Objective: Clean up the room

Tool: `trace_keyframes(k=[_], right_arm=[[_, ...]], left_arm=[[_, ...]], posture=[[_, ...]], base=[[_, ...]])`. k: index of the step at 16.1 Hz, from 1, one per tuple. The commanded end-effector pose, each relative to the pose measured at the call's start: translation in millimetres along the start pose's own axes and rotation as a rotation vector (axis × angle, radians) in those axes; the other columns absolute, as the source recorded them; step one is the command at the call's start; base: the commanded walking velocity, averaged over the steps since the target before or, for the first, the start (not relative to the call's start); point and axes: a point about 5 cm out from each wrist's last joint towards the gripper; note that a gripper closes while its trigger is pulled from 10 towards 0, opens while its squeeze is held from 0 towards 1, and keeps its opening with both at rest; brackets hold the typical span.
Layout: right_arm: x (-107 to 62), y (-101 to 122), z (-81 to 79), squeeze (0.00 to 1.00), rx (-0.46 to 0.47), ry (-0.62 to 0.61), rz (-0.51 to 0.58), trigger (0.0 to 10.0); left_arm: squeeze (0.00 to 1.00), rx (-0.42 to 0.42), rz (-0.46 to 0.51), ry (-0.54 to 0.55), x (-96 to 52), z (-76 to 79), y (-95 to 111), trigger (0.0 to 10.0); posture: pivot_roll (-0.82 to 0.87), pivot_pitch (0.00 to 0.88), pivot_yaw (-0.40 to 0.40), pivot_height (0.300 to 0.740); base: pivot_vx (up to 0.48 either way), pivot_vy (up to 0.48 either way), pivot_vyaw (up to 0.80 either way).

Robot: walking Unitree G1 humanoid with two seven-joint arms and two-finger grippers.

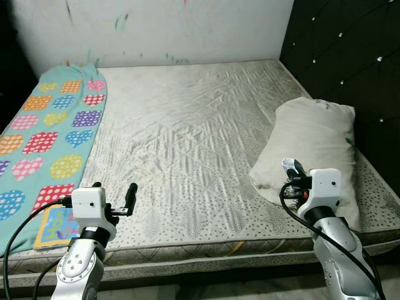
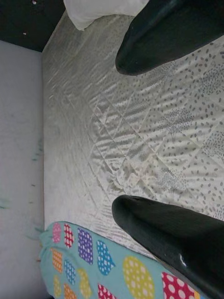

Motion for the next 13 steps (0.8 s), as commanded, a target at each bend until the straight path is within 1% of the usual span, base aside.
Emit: trace_keyframes(k=[1, 5, 8, 9, 13], right_arm=[[2.7, 3.7, -3.5, 0.00, 0.004, 0.017, 0.013, 10.0], [3.0, 3.4, -3.6, 0.00, -0.006, 0.033, 0.010, 10.0], [4.1, 3.3, -0.2, 0.00, -0.014, 0.028, 0.010, 10.0], [4.3, 3.7, -1.0, 0.00, -0.016, 0.030, 0.011, 10.0], [5.0, 3.8, -2.6, 0.00, -0.019, 0.037, 0.011, 10.0]], left_arm=[[0.00, 0.007, 0.014, -0.004, 0.7, -1.7, 4.6, 10.0], [0.00, 0.002, 0.014, -0.002, 1.1, -1.3, 4.4, 10.0], [0.00, -0.002, 0.010, 0.000, 1.9, -0.8, 4.0, 10.0], [0.00, 0.004, 0.014, 0.004, 1.9, -1.1, 4.3, 10.0], [0.00, -0.015, 0.038, -0.030, 1.5, 1.9, 6.7, 10.0]], posture=[[-0.09, 0.025, 0.043, 0.740], [-0.08, 0.020, 0.042, 0.740], [-0.09, 0.023, 0.038, 0.740], [-0.09, 0.023, 0.038, 0.740], [-0.09, 0.027, 0.036, 0.740]], base=[[0.000, 0.454, 0.00], [0.000, 0.480, 0.00], [0.000, 0.480, 0.00], [0.000, 0.244, 0.00], [0.000, 0.000, 0.00]])
Point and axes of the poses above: a point about 5 cm out from each wrist's last joint towards the gripper, its own x axis pointing out of the wrist towards the gripper, its own y axis along the axis of the wrist's last joint, z = x × y, and after that the axes turned 5 degrees about -x, right-handed
